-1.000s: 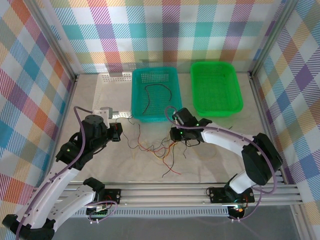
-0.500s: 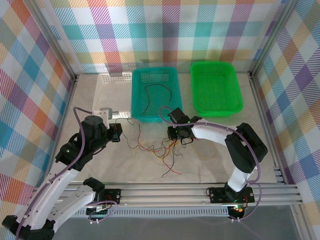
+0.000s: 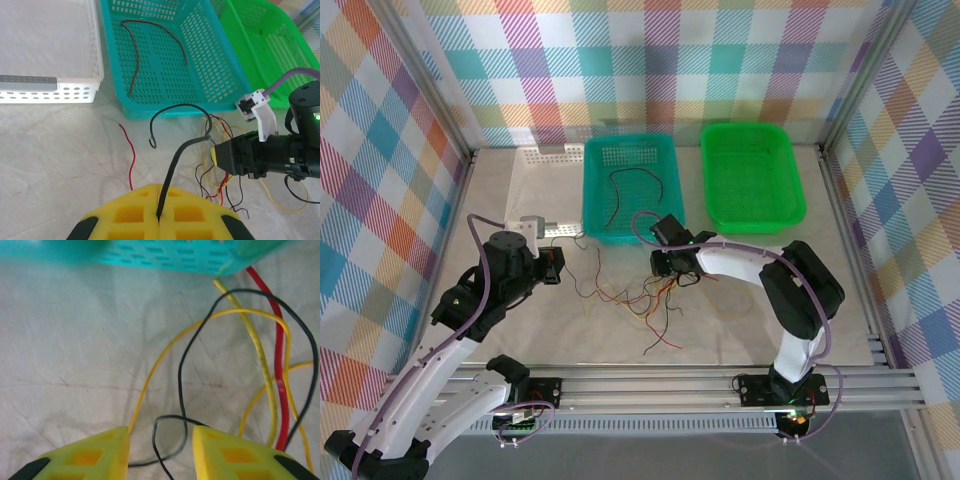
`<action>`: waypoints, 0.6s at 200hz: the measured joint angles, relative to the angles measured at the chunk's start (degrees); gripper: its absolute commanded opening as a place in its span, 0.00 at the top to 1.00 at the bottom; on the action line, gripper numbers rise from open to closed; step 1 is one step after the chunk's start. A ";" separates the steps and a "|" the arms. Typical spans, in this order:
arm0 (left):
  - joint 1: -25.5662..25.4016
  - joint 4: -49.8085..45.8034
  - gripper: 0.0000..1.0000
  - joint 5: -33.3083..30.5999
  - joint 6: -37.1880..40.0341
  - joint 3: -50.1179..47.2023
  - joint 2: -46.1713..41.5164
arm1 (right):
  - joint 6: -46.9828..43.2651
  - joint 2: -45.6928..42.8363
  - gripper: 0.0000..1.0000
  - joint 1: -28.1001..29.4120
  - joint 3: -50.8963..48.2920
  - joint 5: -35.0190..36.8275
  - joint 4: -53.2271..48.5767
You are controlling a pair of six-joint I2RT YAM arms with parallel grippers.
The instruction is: Untangle the cables
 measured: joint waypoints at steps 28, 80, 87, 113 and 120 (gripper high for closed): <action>0.00 0.00 1.00 0.00 0.02 0.00 0.00 | 0.61 0.66 0.68 0.26 0.20 0.68 1.36; 0.00 0.00 1.00 0.00 0.02 0.00 0.00 | 1.33 0.15 0.70 0.37 -0.26 2.47 0.48; 0.00 0.00 1.00 0.00 0.02 0.00 0.00 | 1.53 -0.37 0.70 0.48 -0.85 2.86 0.26; 0.00 0.00 1.00 0.00 0.02 0.00 0.00 | 2.47 -2.29 0.69 0.74 -2.86 3.85 -1.64; 0.00 0.00 1.00 0.00 0.02 0.00 0.00 | 2.73 -2.38 0.69 0.74 -3.02 3.87 -2.25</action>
